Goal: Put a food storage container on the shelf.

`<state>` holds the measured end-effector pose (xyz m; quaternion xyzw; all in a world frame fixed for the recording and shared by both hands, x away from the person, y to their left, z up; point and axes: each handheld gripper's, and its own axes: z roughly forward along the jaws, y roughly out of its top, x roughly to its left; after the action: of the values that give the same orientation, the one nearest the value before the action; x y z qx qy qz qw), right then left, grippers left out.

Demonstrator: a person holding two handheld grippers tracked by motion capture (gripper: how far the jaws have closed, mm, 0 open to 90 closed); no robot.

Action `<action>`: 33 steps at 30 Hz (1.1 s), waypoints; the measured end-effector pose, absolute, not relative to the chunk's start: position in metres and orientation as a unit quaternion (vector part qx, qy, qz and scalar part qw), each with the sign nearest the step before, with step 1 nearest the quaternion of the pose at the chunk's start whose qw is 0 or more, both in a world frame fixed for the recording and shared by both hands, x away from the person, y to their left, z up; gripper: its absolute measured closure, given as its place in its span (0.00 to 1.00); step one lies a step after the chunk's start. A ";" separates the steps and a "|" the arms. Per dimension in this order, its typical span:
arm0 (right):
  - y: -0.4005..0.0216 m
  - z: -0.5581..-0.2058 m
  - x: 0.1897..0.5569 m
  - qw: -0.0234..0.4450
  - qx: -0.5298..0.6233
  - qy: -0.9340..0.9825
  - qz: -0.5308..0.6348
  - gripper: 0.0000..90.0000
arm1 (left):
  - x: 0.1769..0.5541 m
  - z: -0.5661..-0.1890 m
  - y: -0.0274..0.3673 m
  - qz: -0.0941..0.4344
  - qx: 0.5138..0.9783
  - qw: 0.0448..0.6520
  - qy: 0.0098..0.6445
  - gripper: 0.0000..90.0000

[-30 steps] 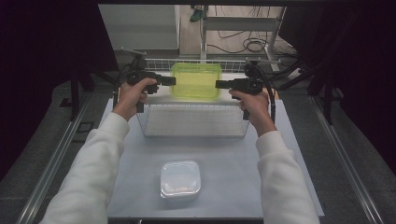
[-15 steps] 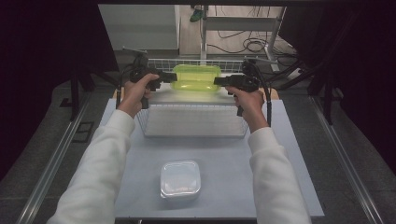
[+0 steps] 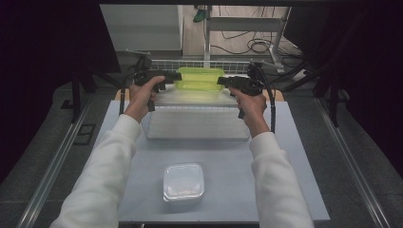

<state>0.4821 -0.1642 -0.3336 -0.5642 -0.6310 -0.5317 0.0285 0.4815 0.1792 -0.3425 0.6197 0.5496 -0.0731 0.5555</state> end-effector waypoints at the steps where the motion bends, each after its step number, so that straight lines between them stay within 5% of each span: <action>1: -0.165 -0.333 0.481 0.022 -0.564 -0.627 -0.537 0.55 | 0.480 -0.340 0.179 -0.065 0.620 0.560 0.546 0.54; 12: -0.182 -0.303 0.440 -0.061 -0.504 -0.675 -0.536 0.42 | 0.430 -0.315 0.193 -0.002 0.663 0.574 0.480 0.37; 19: -0.189 -0.296 0.407 -0.086 -0.446 -0.727 -0.514 0.38 | 0.390 -0.318 0.202 0.023 0.690 0.563 0.454 0.35; 33: -0.209 -0.349 0.358 -0.076 -0.381 -0.796 -0.464 0.37 | 0.319 -0.380 0.197 0.019 0.750 0.505 0.426 0.37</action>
<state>0.3581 -0.2089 -0.3489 -0.3808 -0.7964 -0.4637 -0.0758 0.3188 0.1971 -0.3803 0.7502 0.4264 0.0194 0.5049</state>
